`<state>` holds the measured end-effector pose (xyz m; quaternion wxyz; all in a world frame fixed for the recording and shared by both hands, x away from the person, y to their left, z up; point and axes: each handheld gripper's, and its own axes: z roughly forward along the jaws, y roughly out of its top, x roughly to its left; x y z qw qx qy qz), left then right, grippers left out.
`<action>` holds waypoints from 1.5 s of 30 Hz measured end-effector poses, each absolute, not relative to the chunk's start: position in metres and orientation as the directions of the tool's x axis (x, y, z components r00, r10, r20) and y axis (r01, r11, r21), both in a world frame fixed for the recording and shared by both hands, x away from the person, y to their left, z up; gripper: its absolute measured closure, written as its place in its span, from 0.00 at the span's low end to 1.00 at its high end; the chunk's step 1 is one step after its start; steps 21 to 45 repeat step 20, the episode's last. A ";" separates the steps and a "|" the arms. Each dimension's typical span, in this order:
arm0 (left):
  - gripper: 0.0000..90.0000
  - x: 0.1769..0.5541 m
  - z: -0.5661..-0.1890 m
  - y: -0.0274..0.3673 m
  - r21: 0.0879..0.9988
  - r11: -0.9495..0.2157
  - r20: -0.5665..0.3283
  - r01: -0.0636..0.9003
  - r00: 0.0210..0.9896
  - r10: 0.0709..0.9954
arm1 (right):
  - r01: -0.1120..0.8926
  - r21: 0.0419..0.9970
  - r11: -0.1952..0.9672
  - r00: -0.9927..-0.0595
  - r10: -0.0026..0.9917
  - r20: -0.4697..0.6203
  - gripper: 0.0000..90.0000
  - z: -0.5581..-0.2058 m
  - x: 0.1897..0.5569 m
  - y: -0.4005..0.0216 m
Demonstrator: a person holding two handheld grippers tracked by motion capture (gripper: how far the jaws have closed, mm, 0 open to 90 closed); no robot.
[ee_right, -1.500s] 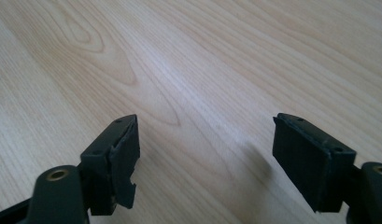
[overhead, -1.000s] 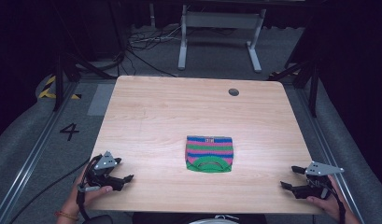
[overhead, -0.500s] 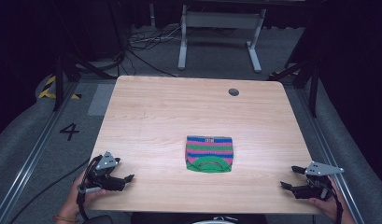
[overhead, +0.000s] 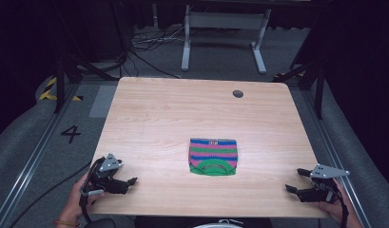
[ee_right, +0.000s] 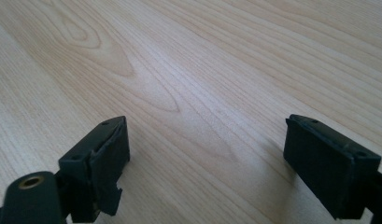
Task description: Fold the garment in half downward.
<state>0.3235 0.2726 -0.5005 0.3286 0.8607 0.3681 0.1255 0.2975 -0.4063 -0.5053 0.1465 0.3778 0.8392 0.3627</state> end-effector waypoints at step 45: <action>0.00 0.328 -0.501 0.269 0.638 -0.505 -0.029 0.581 0.673 0.739 | 0.529 0.719 0.451 -0.670 0.742 0.028 0.16 -0.505 0.298 -0.406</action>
